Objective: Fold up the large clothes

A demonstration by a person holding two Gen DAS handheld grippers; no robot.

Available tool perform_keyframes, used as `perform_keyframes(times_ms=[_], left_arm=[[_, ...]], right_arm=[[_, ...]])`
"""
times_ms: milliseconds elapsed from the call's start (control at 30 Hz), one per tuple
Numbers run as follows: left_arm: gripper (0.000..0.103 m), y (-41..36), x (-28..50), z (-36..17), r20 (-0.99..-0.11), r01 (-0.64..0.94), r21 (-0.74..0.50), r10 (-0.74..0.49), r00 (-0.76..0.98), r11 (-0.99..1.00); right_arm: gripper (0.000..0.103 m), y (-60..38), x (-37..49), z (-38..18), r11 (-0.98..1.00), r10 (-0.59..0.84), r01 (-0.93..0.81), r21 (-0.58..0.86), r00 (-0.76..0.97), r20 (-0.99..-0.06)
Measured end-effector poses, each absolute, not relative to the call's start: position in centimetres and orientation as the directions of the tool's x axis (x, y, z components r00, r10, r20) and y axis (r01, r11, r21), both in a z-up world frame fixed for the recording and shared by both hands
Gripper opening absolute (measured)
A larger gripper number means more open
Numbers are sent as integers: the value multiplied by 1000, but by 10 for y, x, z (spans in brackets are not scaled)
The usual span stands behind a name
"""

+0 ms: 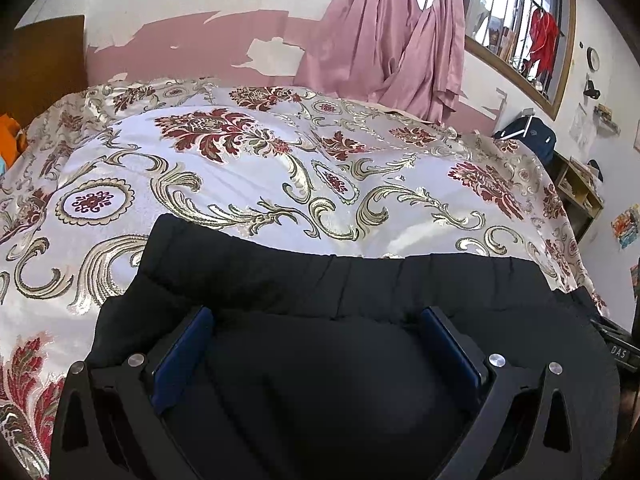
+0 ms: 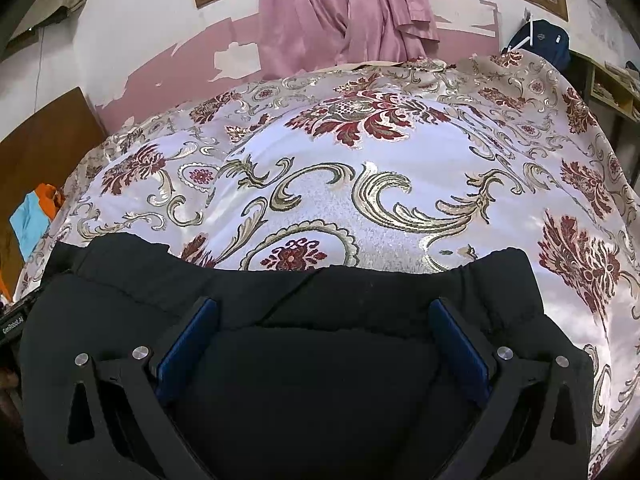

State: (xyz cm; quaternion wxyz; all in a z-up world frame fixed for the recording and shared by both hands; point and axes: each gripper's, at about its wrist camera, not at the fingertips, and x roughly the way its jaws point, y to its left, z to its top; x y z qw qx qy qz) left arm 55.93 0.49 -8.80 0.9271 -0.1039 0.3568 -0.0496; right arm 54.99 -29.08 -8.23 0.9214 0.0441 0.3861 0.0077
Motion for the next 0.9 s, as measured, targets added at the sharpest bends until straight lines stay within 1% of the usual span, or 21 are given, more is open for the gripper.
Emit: perform_keyframes(times_ms=[333, 467, 533, 633, 700, 900], left_arm=[[103, 6, 550, -86, -639, 30, -233, -176, 748, 972], [103, 7, 544, -84, -631, 41, -236, -185, 753, 971], [103, 8, 543, -83, -640, 39, -235, -184, 746, 971], [103, 10, 549, -76, -693, 59, -215, -195, 694, 975], [103, 19, 546, -66, -704, 76, -218, -211, 678, 973], [103, 60, 517, -41, -677, 85, -230, -222, 701, 969]], right_arm=[[102, -298, 532, -72, 991, 87, 5, 136, 747, -659], [102, -299, 515, -65, 991, 70, 17, 132, 776, -627], [102, -299, 510, -62, 992, 59, 24, 125, 781, -622], [102, -301, 504, -55, 993, 32, 46, 107, 776, -630], [102, -306, 498, -50, 993, 39, 40, 109, 768, -639], [102, -348, 459, -35, 989, 21, 76, 130, 787, -617]])
